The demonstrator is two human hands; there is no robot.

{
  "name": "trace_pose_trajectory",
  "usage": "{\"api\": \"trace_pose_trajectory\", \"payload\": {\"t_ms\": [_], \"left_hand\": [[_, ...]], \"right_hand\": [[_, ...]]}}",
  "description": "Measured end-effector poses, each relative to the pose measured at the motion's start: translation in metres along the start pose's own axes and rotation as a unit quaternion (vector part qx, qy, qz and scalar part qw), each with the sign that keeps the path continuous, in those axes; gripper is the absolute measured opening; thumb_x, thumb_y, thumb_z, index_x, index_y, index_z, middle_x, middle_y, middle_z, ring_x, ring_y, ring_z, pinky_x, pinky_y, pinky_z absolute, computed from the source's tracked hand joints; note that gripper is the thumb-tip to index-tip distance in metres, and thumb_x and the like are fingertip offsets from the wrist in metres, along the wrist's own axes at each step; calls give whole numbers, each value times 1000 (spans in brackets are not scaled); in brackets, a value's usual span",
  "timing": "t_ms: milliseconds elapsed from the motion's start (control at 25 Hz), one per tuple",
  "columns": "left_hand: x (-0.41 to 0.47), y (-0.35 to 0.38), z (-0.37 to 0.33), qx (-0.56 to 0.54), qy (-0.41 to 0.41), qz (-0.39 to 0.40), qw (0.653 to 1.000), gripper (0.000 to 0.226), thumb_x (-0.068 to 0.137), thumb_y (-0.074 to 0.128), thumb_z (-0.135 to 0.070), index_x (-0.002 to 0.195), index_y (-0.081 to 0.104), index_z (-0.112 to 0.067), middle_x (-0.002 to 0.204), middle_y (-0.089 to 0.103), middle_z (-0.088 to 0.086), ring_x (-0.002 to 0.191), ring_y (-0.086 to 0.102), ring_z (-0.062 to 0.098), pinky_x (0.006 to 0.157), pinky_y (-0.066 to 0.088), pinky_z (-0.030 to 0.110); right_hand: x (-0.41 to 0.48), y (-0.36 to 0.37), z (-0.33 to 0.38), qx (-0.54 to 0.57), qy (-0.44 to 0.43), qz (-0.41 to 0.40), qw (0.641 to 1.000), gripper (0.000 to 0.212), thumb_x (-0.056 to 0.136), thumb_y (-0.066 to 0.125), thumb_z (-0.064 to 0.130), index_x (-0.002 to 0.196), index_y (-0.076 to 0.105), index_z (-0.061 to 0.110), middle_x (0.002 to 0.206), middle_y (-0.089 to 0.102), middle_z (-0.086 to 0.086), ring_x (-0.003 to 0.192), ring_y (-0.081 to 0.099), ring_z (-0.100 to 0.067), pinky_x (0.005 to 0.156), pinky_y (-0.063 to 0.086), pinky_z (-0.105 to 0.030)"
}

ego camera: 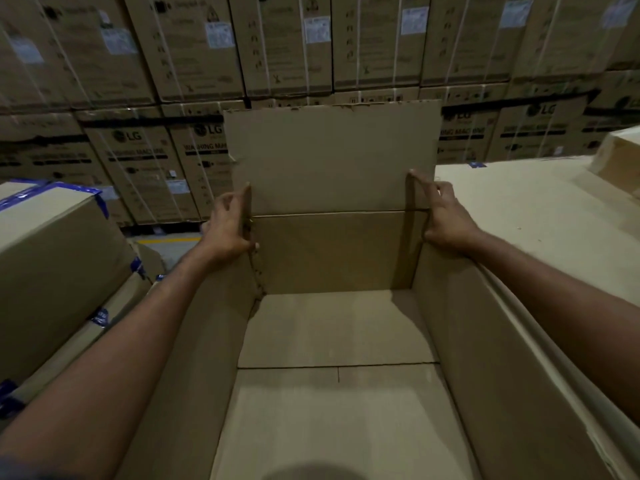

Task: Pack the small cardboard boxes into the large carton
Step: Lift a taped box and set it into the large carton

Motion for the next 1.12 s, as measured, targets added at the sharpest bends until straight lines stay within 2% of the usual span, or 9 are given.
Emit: {"api": "trace_pose_trajectory", "payload": {"t_ms": [160,360,480,560,680,800,920,1040,1120], "left_hand": [[4,20,3,104,-23,66,992,99,82,84,-33,160,25,-25,164,26,13,150,26,35,117,27,60],[5,15,2,6,-27,45,999,78,87,80,-26,154,40,-18,159,37,13,144,38,31,116,36,52],[-7,-4,4,-81,-53,1,995,71,88,78,-16,151,45,-14,156,38,17,141,41,33,113,39,45],[-26,-7,9,-111,-86,30,990,78,87,79,-15,154,40,-18,155,38,18,138,44,37,109,45,50],[-76,-6,11,-104,-116,118,981,96,86,81,-19,162,23,-24,158,35,16,136,45,37,103,50,51],[-136,-20,11,-146,-128,115,974,93,89,79,-24,162,22,-28,160,34,13,135,47,34,93,50,41],[-194,-23,12,-189,-134,115,966,91,89,79,-25,161,25,-33,164,28,7,139,43,33,99,50,47],[-220,-31,19,-210,-140,40,967,80,92,75,-17,159,31,-26,159,38,8,134,49,33,99,48,46],[-222,-45,24,-199,-150,-17,968,69,93,72,-16,154,40,-19,152,49,11,128,55,33,99,50,47]], "right_hand": [[10,23,-34,-55,98,71,991,94,80,75,3,155,34,41,158,27,-12,139,39,-38,109,46,-53],[7,22,-24,-81,73,63,992,66,89,66,5,148,46,28,133,55,-11,122,52,-32,101,48,-51],[-3,6,-24,-17,90,4,996,73,83,69,1,148,47,25,143,50,-12,132,46,-31,107,48,-48],[-24,-6,-28,20,117,-28,992,82,82,71,2,154,40,24,154,41,-13,141,40,-33,110,44,-47],[-85,-11,-28,86,162,7,983,105,81,82,14,161,16,32,164,24,-12,147,31,-37,114,40,-53],[-164,-18,-24,94,175,67,978,112,80,87,25,159,10,38,162,25,-13,144,34,-38,114,41,-55],[-238,-29,-17,78,166,92,979,101,79,87,28,157,24,38,159,36,-10,141,40,-35,111,43,-47],[-282,-63,-5,109,172,-20,979,72,84,83,20,146,51,34,142,61,-7,120,61,-28,92,53,-38],[-289,-75,0,99,186,-54,976,64,83,81,19,141,59,32,135,67,-7,115,66,-28,93,56,-40]]}}
Point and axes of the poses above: each hand's wrist, its own x-axis towards the middle knuckle, its own y-axis out of the palm, z = x × y, the point moved 10 cm from there along x, towards the middle knuckle
